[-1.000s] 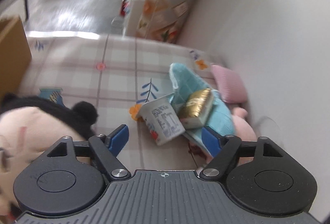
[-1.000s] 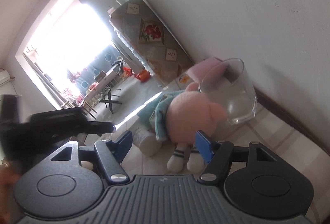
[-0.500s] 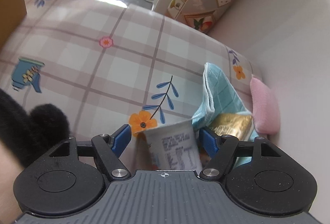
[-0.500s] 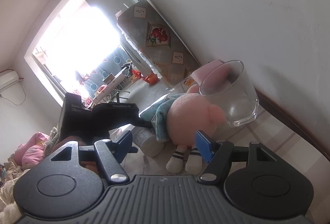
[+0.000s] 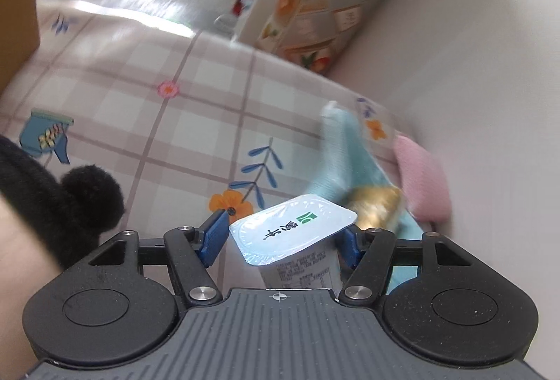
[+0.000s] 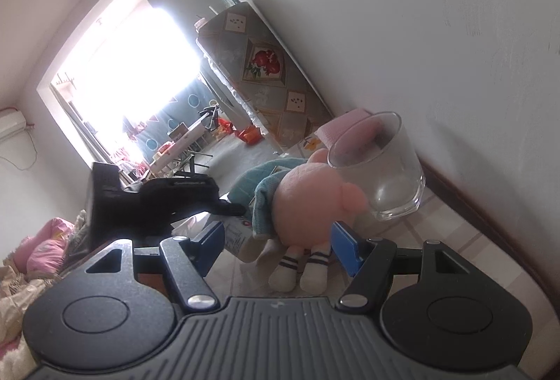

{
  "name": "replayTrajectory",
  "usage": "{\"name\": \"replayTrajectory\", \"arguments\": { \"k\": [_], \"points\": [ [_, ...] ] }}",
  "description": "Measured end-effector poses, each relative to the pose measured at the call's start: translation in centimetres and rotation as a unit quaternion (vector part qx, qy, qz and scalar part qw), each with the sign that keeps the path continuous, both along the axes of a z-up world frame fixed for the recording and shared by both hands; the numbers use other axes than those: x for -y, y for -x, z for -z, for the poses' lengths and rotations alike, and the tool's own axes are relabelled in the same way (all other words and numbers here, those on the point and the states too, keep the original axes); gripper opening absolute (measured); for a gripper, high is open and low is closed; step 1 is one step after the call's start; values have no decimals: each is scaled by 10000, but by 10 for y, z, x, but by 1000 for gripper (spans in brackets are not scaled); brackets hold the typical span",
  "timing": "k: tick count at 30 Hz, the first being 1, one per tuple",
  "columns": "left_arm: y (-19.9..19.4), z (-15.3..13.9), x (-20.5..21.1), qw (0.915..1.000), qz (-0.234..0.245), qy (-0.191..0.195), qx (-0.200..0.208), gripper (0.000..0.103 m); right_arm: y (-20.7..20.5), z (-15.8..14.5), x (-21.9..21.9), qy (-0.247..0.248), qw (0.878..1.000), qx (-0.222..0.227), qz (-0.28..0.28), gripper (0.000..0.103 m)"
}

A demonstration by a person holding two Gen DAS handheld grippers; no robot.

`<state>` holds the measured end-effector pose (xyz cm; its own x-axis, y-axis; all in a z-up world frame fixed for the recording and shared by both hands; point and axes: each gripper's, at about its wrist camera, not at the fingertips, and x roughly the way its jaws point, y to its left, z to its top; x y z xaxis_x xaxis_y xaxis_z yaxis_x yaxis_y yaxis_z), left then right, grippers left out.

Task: Organize soft objects
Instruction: 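Lift the yogurt cup with the left tool while the right tool reaches toward the gold packet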

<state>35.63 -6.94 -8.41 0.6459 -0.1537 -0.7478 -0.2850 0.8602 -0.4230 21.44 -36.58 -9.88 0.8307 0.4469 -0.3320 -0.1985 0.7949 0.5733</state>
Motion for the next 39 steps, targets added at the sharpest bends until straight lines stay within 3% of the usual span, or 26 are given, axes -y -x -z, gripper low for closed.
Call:
{"name": "replayTrajectory", "arguments": {
  "k": [6,15,24,31,34,35,39],
  "points": [
    [40,-16,21,9934,656,-829,435,64,9,-6,-2,234,9997,37,25,71],
    [116,-14,47,9644,1675,-1788,997,64,19,-40,8,465,9981,376,154,71],
    [157,-4,48,9542,2015,-1884,1160,65,16,-67,-1,600,9969,449,-220,71],
    [174,0,38,9561,2129,-1610,1210,67,-4,-78,-25,560,9936,173,-970,72],
    [179,4,37,9566,2252,-1446,1155,59,-23,-81,-36,561,9897,-65,-1313,72],
    [181,5,38,9552,2293,-1454,1177,50,-31,-81,-40,553,9889,-159,-1367,72],
    [191,6,38,9539,2335,-1419,1242,50,-72,-79,-56,547,9828,-567,-1672,67]
  ]
}}
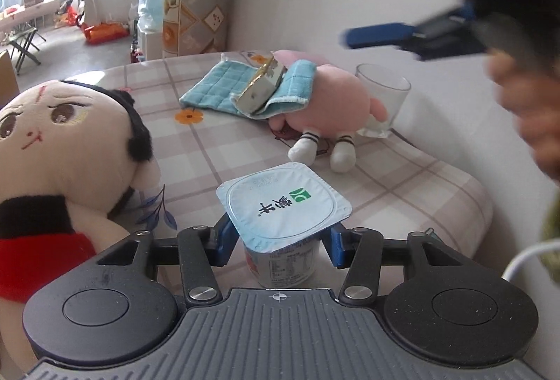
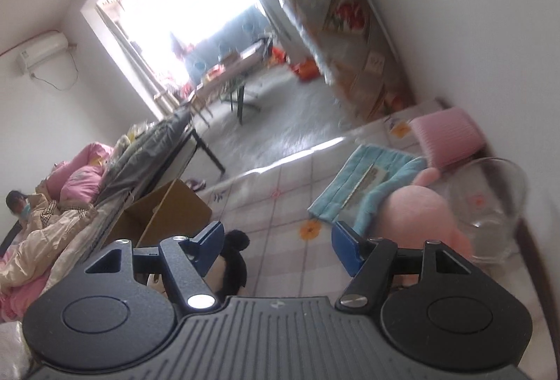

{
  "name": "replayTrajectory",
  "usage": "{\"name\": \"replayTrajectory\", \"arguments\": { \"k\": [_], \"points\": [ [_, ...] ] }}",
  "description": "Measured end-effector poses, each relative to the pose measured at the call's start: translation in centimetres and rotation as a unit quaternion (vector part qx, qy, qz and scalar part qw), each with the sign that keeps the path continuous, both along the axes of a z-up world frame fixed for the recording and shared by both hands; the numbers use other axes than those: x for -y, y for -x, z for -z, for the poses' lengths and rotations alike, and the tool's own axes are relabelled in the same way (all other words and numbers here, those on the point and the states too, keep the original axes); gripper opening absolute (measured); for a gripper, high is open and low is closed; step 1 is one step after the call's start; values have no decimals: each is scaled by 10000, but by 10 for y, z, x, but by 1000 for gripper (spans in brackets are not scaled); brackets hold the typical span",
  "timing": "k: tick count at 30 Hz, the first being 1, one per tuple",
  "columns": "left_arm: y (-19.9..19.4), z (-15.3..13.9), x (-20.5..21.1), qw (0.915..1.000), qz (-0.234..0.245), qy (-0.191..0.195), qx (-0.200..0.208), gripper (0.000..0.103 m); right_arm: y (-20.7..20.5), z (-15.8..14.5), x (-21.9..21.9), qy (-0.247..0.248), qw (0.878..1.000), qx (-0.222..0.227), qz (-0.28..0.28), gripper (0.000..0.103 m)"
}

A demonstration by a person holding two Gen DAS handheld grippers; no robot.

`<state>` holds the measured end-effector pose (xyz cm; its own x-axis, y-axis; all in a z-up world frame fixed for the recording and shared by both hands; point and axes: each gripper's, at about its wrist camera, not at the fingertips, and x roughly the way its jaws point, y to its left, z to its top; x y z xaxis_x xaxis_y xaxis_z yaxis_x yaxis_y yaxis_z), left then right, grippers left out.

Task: Organize soft objects
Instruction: 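Lift the yogurt cup with the left tool while the right tool reaches toward the gold packet, then close the right tool on the gold packet on the blue towel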

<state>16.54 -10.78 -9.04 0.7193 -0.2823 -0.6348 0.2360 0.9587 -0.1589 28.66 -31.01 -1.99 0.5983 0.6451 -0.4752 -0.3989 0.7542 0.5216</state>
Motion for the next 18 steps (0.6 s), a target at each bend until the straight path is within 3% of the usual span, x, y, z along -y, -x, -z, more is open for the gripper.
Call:
{"name": "replayTrajectory", "arguments": {
  "k": [4,11,18],
  "points": [
    [9,1,-4,10000,41,7,43,50,-45,9,-16,180,9988,-447,-26,60],
    [15,1,-11,9999,97,125,51,50,-106,34,-28,675,9911,-1118,258,59],
    [16,2,-18,9995,128,273,20,50,-129,43,-41,1143,9806,-1534,425,55]
  ]
}}
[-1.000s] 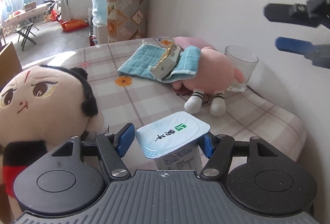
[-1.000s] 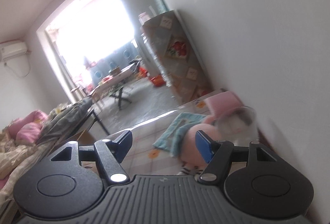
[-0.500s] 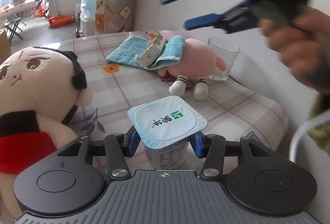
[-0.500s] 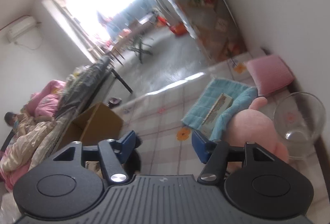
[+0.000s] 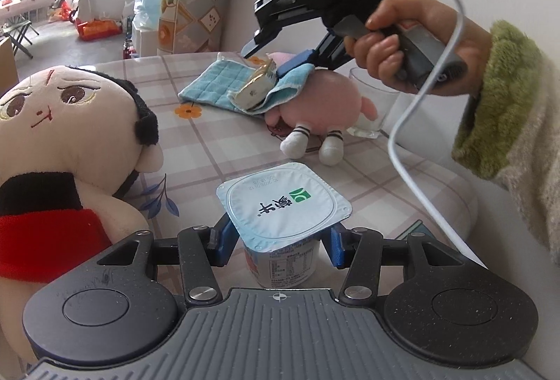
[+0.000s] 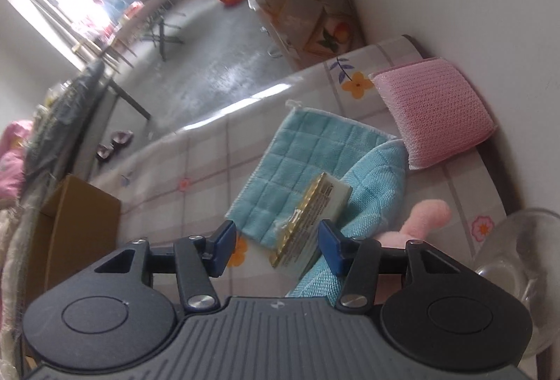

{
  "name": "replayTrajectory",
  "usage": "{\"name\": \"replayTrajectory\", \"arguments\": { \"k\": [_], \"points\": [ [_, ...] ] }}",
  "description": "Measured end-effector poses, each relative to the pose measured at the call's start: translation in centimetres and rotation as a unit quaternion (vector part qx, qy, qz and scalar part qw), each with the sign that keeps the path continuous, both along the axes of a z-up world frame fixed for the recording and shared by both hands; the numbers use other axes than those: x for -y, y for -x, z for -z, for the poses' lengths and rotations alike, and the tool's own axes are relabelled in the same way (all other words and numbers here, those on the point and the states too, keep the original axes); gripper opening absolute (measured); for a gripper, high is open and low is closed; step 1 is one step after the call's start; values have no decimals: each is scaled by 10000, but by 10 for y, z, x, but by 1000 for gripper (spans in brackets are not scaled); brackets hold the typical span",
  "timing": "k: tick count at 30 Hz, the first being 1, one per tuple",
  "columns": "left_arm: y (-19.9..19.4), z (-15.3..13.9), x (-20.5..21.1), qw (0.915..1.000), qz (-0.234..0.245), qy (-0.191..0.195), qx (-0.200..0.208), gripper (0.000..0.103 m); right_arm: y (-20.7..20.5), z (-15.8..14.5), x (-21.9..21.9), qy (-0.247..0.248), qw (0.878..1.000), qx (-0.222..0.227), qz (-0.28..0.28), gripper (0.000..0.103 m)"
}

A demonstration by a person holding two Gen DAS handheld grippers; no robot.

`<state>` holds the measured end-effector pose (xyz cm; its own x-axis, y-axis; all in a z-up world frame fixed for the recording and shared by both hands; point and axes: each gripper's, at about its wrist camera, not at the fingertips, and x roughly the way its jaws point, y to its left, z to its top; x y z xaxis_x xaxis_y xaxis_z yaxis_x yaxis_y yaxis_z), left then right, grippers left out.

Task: Organize soft objects
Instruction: 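Close the right tool on the gold packet on the blue towel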

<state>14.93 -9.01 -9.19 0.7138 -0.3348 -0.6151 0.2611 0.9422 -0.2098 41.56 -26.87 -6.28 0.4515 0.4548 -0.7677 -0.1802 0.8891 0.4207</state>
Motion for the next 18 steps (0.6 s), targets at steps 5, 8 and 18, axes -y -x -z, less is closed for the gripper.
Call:
{"name": "replayTrajectory", "arguments": {
  "k": [5,8,18],
  "points": [
    [2,0,-1,10000,47,-7,16,50,-9,-4,-12,611,9980,-176,-11,55],
    [1,1,-2,10000,61,30,2,50,-14,-7,-17,949,9952,-252,-35,56],
    [2,2,-4,9999,105,61,40,50,-47,12,-27,1319,9888,-703,-6,64]
  ]
}}
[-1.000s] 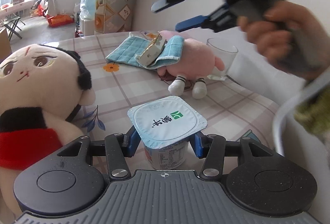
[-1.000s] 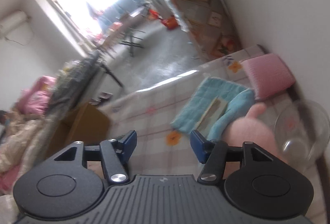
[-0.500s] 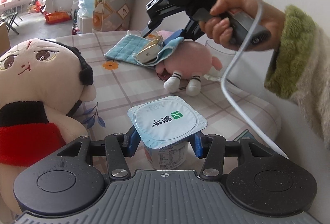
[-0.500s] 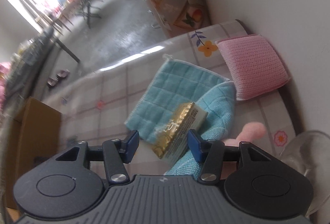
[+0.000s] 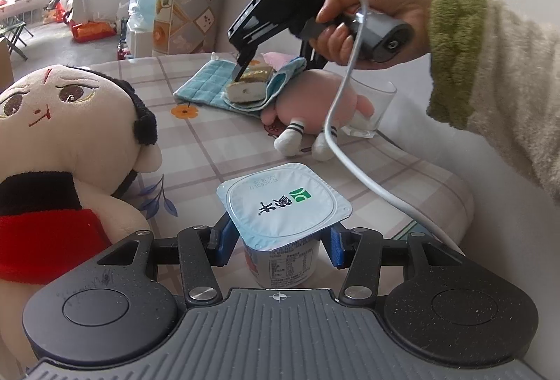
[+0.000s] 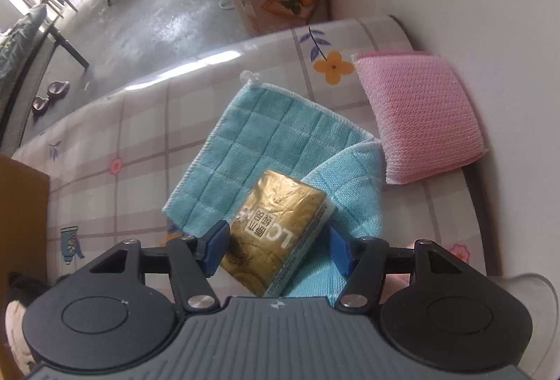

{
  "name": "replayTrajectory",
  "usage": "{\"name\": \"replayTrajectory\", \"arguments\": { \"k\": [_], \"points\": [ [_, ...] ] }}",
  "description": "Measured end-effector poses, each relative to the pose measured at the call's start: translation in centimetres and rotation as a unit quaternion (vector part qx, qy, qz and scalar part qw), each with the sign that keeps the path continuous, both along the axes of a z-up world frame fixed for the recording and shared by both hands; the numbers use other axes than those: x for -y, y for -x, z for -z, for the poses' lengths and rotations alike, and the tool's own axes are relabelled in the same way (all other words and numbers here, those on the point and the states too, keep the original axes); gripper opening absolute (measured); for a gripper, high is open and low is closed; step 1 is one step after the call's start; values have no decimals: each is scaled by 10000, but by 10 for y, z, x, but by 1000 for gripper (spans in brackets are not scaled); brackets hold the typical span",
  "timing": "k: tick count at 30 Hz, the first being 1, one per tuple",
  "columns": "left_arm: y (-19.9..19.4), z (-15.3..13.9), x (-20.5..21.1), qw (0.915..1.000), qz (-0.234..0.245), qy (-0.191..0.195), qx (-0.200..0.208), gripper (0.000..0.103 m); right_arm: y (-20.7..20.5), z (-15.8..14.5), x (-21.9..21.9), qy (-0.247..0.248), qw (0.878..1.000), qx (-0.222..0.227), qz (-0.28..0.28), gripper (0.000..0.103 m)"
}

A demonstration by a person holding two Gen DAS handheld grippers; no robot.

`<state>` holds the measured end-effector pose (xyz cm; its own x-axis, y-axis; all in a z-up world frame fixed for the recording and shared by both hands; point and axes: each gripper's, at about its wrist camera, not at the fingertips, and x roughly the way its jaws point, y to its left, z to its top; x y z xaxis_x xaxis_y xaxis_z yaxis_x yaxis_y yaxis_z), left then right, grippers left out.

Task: Organize soft objects
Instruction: 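Close the right tool on the gold packet on the blue towel, then lift the gold packet with the right tool while the left tool holds the yogurt cup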

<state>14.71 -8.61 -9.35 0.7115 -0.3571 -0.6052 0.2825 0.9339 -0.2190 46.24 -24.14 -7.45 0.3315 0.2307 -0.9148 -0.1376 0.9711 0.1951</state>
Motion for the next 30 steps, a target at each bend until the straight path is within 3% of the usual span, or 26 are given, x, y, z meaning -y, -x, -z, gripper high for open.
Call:
{"name": "replayTrajectory", "arguments": {
  "k": [5,12,21,30],
  "points": [
    [1,0,0,10000,8,13,16,50,-4,7,2,-140,9999,-2,21,62],
    [2,-1,-1,10000,-10,42,68,49,15,-11,3,-193,9985,501,-112,44],
    [6,-7,-6,9994,-8,306,140,49,59,-66,37,-986,9861,1337,-88,40],
    [38,-38,-5,9967,201,499,604,49,151,-129,71,-1608,9617,2179,-434,40]
  ]
}}
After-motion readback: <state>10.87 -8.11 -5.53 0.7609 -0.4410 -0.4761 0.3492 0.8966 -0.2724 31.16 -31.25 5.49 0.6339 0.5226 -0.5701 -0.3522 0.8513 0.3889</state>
